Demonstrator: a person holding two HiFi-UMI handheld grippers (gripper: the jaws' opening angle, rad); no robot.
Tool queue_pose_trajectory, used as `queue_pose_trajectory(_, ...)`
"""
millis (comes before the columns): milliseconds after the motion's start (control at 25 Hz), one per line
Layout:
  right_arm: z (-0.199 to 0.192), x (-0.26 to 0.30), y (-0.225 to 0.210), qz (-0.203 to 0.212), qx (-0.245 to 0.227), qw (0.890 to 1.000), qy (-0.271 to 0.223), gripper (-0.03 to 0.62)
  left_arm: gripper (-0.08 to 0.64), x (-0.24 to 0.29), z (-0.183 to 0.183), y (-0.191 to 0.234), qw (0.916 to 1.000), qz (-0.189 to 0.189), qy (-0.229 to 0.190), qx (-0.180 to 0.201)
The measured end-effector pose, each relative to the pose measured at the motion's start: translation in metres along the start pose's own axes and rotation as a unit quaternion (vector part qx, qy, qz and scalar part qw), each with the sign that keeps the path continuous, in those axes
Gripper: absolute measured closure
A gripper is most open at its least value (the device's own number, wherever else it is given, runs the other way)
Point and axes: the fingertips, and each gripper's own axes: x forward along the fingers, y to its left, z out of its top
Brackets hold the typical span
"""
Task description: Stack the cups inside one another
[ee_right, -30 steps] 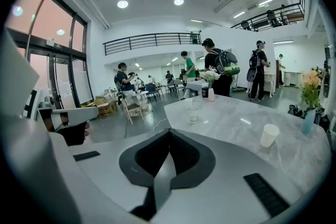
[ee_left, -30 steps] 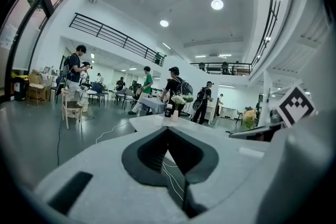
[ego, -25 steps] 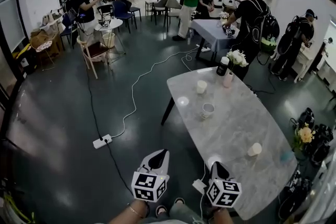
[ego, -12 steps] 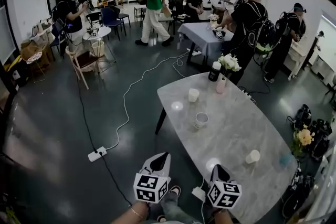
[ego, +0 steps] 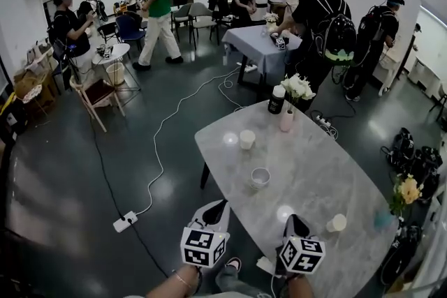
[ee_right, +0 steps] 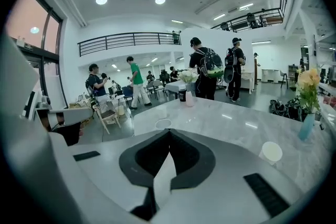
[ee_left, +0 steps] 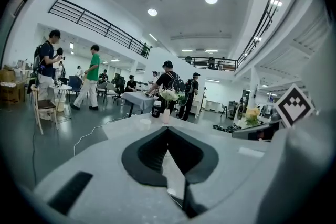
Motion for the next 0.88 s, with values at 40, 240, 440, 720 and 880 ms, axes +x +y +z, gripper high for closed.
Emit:
queue_pose_trajectory(40, 0.004, 0.008, -0.002, -0.002, 0.003, 1.000, 0.000, 0.592, 0.563, 0.010, 0.002, 0.003, 1.0000, -0.003, 0.003, 0.001)
queue_pose_trajectory(240, 0.023, 0.039, -0.022, -0.015, 0.020, 1.000, -0.002, 0.592, 0.563, 0.054, 0.015, 0.005, 0.9997, -0.017, 0.013, 0.008)
queue_pose_trajectory(440, 0.037, 0.063, -0.038, -0.019, 0.046, 0.999, -0.010, 0.592, 0.563, 0.087, 0.032, 0.009, 0.9995, -0.026, 0.016, 0.010)
queue_pose_trajectory(720, 0.040, 0.072, -0.063, -0.039, 0.074, 0.996, -0.010, 0.592, 0.563, 0.117, 0.039, 0.005, 0.9985, -0.036, 0.034, 0.025)
queue_pose_trajectory(880, 0.031, 0.068, -0.080, -0.068, 0.089, 0.994, -0.009, 0.592, 0.563, 0.134, 0.037, -0.005, 0.9971, -0.060, 0.037, 0.029)
